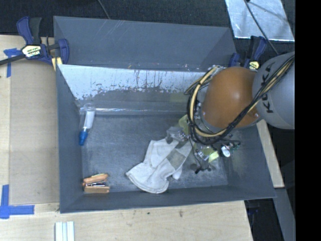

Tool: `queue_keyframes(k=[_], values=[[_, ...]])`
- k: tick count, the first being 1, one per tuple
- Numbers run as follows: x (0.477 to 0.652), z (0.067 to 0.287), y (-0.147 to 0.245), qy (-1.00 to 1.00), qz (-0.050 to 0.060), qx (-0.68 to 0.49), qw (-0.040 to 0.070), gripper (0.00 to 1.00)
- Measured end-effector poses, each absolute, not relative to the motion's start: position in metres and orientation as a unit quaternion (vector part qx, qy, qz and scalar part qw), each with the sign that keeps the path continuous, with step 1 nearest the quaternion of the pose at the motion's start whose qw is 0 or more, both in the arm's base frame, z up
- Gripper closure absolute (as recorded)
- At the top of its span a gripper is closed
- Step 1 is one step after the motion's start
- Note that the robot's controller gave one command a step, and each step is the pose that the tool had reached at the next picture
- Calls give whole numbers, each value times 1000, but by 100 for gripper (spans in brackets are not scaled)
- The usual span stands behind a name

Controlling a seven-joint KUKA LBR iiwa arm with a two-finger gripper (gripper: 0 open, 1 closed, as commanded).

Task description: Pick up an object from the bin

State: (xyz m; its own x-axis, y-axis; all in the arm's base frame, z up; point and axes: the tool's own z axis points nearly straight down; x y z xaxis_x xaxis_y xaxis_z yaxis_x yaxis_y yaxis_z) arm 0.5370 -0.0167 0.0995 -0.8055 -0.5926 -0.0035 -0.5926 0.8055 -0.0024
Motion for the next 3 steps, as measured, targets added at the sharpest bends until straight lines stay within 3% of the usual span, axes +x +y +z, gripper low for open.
queue_keyframes(k=[1, 3], values=[[554, 72, 2, 905, 0, -426, 0, 100], [554, 73, 2, 905, 0, -426, 0, 100]])
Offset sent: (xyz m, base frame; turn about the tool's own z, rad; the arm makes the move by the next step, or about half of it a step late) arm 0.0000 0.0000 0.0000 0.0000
